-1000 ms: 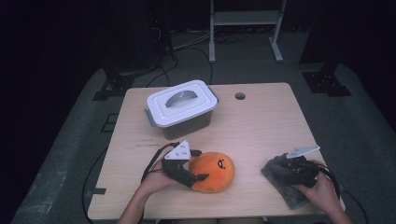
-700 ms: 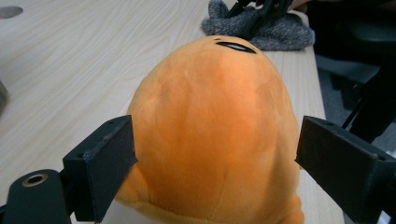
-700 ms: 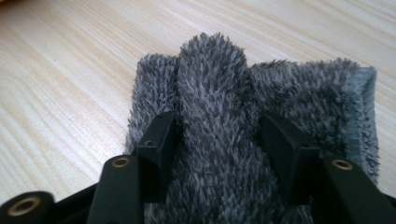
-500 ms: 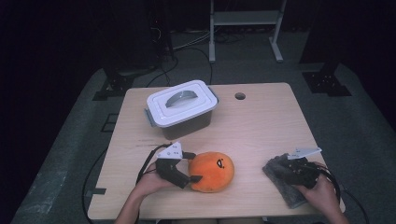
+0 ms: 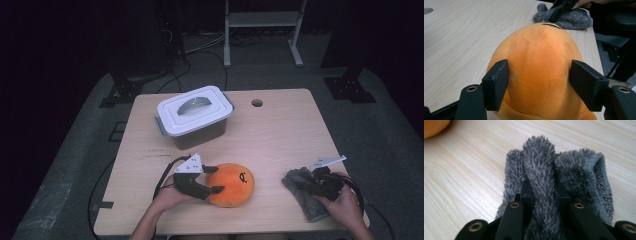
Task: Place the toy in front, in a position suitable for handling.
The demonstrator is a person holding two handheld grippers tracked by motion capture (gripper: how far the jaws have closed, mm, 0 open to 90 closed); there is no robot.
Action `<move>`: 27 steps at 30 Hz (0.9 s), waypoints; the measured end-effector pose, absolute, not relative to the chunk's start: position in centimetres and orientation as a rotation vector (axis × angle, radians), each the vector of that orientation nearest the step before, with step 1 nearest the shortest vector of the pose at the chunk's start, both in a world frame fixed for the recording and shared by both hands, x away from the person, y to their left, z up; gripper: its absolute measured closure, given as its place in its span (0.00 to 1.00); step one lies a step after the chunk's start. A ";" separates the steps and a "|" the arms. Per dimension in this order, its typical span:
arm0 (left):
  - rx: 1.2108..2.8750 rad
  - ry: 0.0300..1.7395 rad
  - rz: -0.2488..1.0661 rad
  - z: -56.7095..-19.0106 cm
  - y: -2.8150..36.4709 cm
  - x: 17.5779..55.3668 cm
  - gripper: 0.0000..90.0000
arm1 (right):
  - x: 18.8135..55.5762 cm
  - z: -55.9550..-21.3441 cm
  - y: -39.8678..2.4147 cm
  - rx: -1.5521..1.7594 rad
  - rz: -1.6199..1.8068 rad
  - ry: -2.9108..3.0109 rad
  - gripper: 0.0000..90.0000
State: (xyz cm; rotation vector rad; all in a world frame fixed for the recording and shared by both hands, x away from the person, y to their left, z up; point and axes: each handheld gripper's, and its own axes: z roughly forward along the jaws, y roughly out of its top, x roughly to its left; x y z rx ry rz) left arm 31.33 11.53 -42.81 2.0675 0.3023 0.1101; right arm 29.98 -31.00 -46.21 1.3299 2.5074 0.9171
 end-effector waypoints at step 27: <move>2.067 0.212 0.146 -42.2 8.9 31.5 0.34 | 29.5 -38.1 -22.4 0.831 1.444 2.647 0.85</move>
